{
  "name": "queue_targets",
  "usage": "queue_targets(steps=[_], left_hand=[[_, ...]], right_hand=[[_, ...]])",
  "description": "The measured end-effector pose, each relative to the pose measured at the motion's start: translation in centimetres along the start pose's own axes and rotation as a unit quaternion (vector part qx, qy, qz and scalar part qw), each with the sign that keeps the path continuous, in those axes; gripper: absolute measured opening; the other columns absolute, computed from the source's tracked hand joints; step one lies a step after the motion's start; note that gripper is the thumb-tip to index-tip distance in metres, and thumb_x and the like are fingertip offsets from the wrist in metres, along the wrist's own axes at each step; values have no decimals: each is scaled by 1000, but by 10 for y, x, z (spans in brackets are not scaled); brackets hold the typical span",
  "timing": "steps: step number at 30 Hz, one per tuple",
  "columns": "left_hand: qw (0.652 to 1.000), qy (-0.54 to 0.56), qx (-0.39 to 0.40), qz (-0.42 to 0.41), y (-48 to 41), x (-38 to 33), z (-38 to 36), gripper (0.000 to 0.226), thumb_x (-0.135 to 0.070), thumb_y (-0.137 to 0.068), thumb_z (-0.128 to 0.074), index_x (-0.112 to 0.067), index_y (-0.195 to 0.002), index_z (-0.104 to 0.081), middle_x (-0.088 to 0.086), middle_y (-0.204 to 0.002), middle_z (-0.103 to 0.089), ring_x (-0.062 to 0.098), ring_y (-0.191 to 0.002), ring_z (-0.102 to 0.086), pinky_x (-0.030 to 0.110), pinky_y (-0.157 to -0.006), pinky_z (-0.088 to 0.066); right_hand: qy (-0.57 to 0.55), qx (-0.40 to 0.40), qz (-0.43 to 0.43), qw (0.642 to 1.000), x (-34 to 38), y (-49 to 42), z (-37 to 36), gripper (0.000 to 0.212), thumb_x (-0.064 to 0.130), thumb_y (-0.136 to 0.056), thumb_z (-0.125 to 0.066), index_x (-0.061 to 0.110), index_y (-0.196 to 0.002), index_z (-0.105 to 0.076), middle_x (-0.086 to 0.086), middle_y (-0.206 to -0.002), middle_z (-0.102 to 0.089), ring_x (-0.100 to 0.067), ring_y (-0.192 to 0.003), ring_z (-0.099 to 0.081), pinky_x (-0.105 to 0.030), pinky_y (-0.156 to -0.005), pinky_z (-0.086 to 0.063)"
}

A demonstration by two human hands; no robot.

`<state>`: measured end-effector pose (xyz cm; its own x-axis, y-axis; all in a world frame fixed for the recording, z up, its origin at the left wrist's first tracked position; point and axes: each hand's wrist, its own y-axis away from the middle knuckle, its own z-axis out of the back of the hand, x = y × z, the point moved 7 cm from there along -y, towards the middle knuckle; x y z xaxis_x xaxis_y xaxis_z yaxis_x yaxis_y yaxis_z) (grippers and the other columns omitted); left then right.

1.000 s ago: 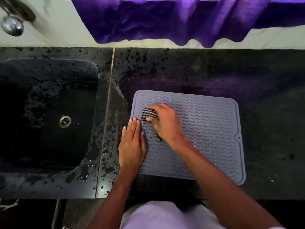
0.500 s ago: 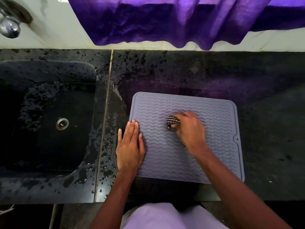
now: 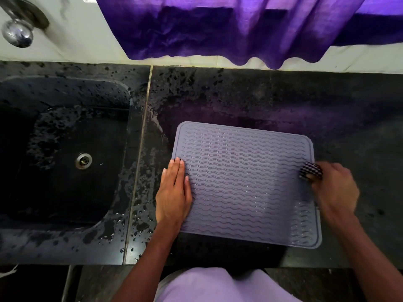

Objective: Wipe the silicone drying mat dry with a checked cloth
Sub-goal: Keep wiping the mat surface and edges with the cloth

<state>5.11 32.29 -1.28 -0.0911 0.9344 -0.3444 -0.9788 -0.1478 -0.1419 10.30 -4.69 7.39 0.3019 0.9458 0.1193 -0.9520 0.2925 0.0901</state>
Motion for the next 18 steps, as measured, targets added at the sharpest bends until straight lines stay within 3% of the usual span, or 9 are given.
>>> queue_targets(steps=[4,7,12,15,18], left_hand=[[1000,1,5,-29,1,-7,2,53,-32,-107,-34,-4,-150,-47,15,-158,-43,25,-148,-38,42,-121,-34],[999,-1,13,-30,1,-7,2,55,-35,-107,-33,-5,-151,-47,14,-160,-41,23,-150,-36,39,-123,-30],[999,30,11,7,1,0,1,50,-18,-99,-35,2,-140,-56,17,-151,-52,25,-143,-45,38,-120,-33],[999,42,10,-2,0,0,0,52,-17,-99,-32,1,-141,-56,15,-152,-51,24,-145,-43,43,-117,-38],[999,47,5,-11,-1,3,-1,55,-15,-97,-34,-1,-148,-50,9,-157,-46,19,-148,-38,39,-120,-36]], right_hand=[[-146,14,115,983,91,23,-11,44,6,-77,-72,19,-118,-64,-3,-110,-67,-22,-100,-59,-31,-86,-44],[-227,41,206,951,181,39,-27,44,9,-76,-74,22,-118,-65,4,-109,-66,-10,-97,-56,-23,-84,-44],[-171,72,283,941,267,52,-60,43,10,-76,-69,25,-116,-62,1,-105,-60,-21,-100,-56,-38,-77,-53],[-134,70,289,945,263,55,-71,44,10,-76,-68,22,-117,-61,-2,-104,-57,-25,-102,-55,-40,-75,-53],[-123,61,280,950,246,52,-69,44,8,-77,-68,22,-118,-61,-2,-107,-59,-25,-104,-56,-40,-76,-53]])
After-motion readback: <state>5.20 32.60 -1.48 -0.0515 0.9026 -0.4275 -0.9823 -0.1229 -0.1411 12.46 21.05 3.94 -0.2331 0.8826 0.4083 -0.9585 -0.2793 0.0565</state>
